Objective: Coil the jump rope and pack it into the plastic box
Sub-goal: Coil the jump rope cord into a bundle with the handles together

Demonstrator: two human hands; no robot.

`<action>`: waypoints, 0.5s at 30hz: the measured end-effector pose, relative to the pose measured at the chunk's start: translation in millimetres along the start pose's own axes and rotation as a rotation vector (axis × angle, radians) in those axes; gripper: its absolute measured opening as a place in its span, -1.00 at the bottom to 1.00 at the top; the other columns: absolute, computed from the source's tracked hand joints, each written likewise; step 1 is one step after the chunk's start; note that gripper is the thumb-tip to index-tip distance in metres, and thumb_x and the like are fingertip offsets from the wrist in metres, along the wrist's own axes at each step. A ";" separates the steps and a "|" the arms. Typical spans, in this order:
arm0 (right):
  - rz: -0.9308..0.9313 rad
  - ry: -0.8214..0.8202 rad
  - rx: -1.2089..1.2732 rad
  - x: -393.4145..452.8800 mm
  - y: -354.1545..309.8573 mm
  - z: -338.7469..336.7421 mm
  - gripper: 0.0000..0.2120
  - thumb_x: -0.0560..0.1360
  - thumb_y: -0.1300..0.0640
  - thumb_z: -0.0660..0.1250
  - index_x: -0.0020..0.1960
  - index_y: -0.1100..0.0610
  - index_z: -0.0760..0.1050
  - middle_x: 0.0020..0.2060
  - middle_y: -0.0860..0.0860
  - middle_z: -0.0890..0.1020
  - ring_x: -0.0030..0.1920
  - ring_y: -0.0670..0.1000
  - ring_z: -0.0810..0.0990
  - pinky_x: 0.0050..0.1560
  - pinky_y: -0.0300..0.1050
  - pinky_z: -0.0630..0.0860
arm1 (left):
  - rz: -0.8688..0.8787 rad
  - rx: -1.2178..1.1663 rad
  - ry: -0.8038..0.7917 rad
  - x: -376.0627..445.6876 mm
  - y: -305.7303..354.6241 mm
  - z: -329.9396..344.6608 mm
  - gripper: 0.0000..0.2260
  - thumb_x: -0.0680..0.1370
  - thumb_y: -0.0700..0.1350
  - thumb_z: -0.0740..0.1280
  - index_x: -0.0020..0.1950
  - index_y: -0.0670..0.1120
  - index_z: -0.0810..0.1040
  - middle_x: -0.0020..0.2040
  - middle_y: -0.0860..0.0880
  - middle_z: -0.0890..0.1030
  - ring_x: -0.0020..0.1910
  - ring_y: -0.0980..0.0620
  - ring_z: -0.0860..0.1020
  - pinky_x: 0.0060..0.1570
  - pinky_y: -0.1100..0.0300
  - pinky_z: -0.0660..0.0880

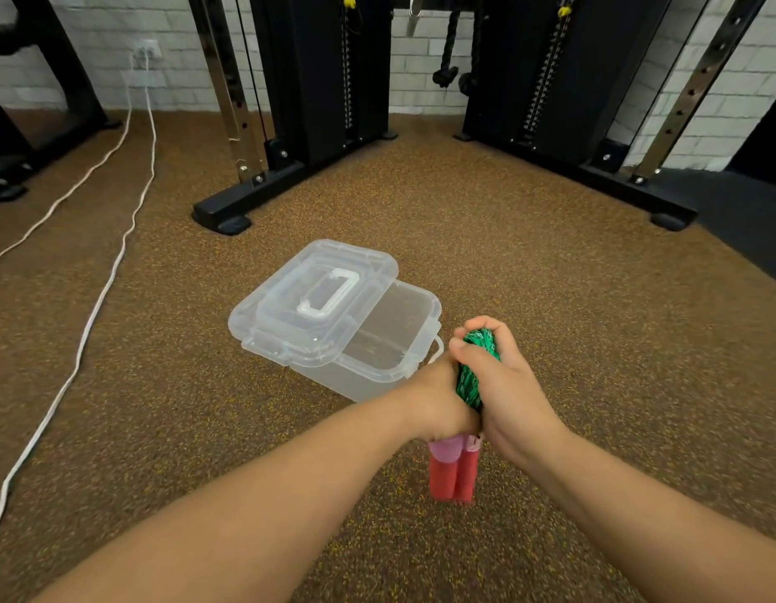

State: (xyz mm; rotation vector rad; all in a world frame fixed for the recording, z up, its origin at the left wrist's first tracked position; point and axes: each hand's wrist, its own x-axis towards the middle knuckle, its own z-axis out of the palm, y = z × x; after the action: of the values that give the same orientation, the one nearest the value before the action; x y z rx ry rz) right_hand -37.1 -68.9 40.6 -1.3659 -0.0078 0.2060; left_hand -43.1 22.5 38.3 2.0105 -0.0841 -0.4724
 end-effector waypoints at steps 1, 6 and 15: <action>-0.006 -0.017 0.009 0.5 -0.7 0.8 -0.83 0.47 0.22 0.33 -0.15 -0.06 0.48 -0.13 -0.08 0.58 -0.08 -0.06 0.53 0.02 -0.09 0.45 | -0.009 0.027 -0.006 -1.3 0.9 -0.4 -0.54 0.26 -0.30 0.36 0.13 -0.11 0.38 -0.18 -0.13 0.60 -0.19 -0.10 0.62 -0.25 0.05 0.59; 0.009 -0.150 -0.211 3.9 -5.6 -1.3 -0.77 0.55 -0.15 0.14 0.12 -0.13 0.48 0.12 -0.16 0.57 0.20 -0.14 0.48 0.24 -0.10 0.38 | -0.036 -0.068 0.006 -8.0 -0.9 0.8 -0.81 0.45 -0.39 0.21 -0.19 -0.10 0.38 -0.41 -0.07 0.46 -0.58 0.14 0.40 -0.56 0.32 0.30; -0.086 -0.062 -0.250 20.2 -8.7 -15.9 -0.60 0.55 -0.27 -0.05 0.23 -0.17 0.40 0.25 -0.13 0.52 0.32 -0.17 0.40 0.37 -0.12 0.20 | -0.113 -0.529 0.097 -7.9 -11.5 -33.7 -0.95 0.59 -0.20 0.24 -0.07 -0.11 0.44 -0.21 -0.09 0.58 -0.05 -0.08 0.63 0.12 0.02 0.54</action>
State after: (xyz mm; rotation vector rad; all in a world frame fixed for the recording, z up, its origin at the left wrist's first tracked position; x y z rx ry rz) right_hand -14.0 -82.9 43.5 -1.6037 -0.1485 0.1791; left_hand -39.8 58.4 44.1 1.5184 0.1974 -0.4155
